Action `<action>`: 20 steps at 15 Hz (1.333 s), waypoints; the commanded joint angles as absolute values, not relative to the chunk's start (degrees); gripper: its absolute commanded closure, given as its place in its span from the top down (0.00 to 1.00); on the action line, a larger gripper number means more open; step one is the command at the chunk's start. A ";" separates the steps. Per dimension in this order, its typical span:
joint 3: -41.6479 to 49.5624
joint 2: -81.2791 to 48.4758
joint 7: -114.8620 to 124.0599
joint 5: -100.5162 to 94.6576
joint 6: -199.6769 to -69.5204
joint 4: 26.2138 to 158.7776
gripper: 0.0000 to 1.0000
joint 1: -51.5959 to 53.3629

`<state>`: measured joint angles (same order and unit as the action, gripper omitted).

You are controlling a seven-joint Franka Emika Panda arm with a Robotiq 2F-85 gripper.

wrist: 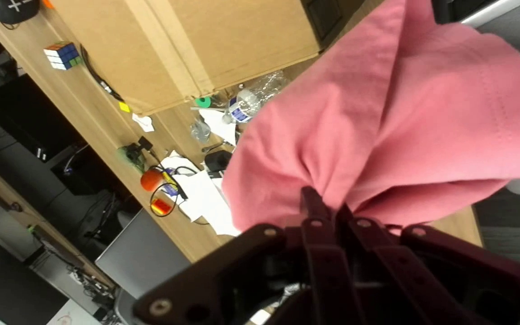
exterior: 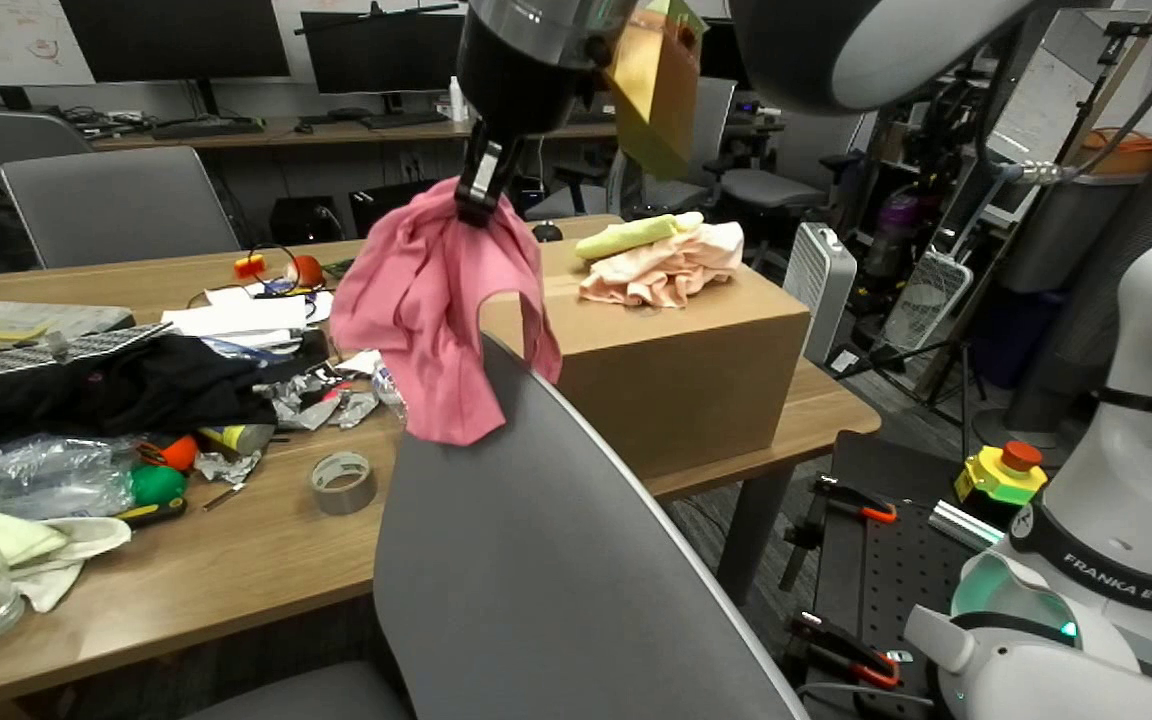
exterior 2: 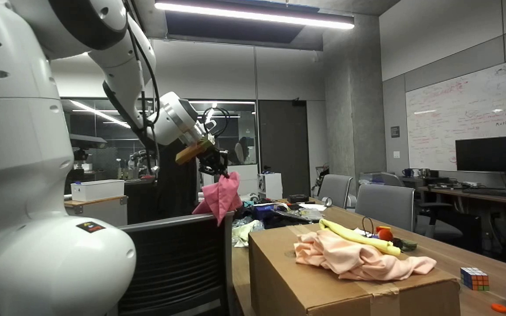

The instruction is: Pick up the fabrics from the chair and put them on top of the box.

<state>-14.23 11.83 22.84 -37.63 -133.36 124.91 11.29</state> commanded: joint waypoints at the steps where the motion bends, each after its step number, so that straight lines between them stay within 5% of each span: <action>1: -14.49 14.46 24.46 -38.86 -131.67 123.23 0.02 8.54; 20: -2.07 18.31 25.48 -37.04 -129.40 121.34 0.02 -7.26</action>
